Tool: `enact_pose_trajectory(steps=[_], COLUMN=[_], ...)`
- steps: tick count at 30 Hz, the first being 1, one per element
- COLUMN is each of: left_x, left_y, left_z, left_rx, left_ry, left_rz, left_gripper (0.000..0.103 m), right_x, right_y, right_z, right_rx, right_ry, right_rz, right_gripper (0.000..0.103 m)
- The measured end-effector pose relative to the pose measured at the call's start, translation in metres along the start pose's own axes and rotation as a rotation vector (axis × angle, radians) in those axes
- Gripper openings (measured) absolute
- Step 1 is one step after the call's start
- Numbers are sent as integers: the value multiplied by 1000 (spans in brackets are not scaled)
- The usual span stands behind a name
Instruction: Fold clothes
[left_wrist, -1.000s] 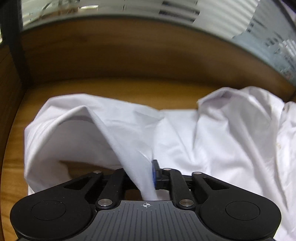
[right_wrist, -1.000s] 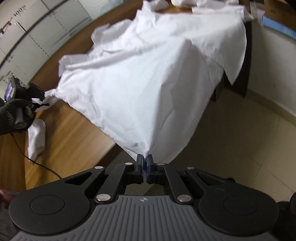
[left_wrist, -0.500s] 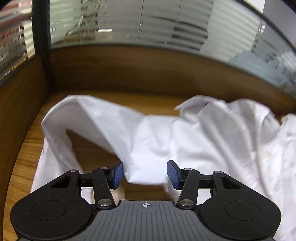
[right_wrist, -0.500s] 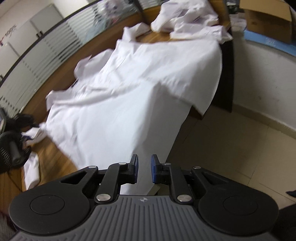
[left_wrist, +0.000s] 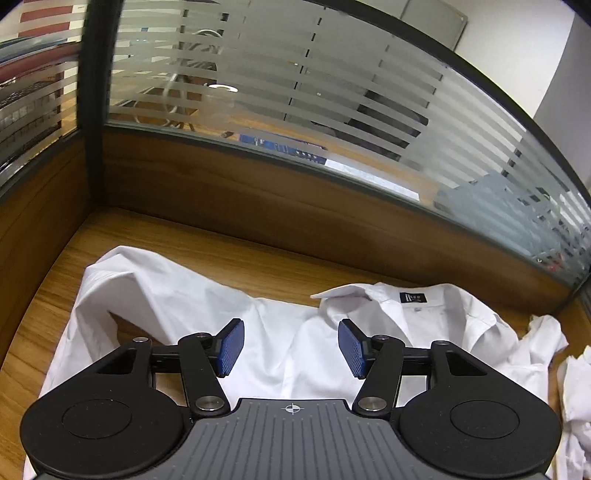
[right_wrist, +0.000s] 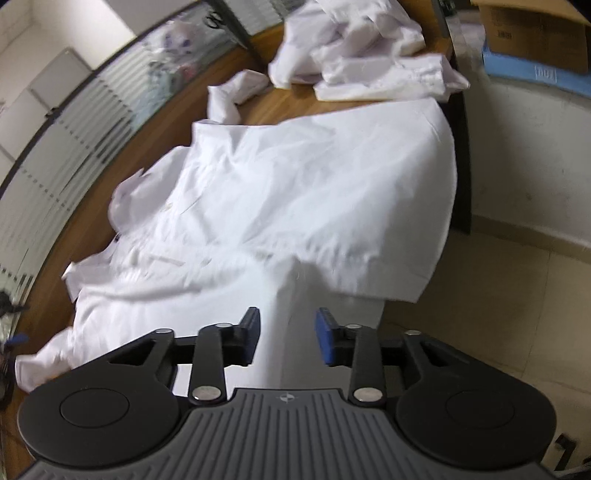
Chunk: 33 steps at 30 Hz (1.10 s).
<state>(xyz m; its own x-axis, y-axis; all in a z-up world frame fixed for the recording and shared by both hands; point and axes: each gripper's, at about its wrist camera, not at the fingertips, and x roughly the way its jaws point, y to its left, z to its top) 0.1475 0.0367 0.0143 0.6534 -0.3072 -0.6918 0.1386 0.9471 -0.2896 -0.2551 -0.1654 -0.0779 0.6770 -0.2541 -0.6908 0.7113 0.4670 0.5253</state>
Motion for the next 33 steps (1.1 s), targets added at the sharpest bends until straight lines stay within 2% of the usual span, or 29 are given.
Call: enact_pose_trajectory(steps=[1,5,6,7,8,13,16,19,22,24,27,30,33], left_x=[4,20,23,27,31,51,61,69,76,80,83,89,95], left_y=[-2,-12,-14,-16,-19,-31,-39,-43,-44,-43,-41,-39,-37], left_z=[0,-1,-1,-2,-2,-5,-4,-3,-2,-1,1,2,5], left_rx=[-5,-29,-35,-37,-38,-8,24,43,58,62,67,64,34], left_ry=[10,62,76,84,92,117,134,150,170,180,181,186,198], left_rz=[-5,-32,-34,-33,-30,-26,-36,-48,-50,-55,-62,-69,-81], left_gripper=[59,60,60,60,60,60,60,60,60,60,60,60,60], right_x=[11,43,44,46,44,34,30,42,59,64,53,35,18], right_y=[-2,-6,-5,-4,2,47,85,124,155,164,167,157,135], right_z=[6,17,19,21,22,23,17,1,-21,-30,-31,-16,0], right_rx=[17,42,45,46,22,-163,-283,-403,-510,-536,-527,-501,-452], right_ry=[13,82,83,83,78,49,56,143,237,286,288,244,188], right_rz=[-1,-3,4,10,16,40,101,206,253,268,274,243,187], right_gripper=[44,43,34,18,11,5,5,6,12,20,21,22,28])
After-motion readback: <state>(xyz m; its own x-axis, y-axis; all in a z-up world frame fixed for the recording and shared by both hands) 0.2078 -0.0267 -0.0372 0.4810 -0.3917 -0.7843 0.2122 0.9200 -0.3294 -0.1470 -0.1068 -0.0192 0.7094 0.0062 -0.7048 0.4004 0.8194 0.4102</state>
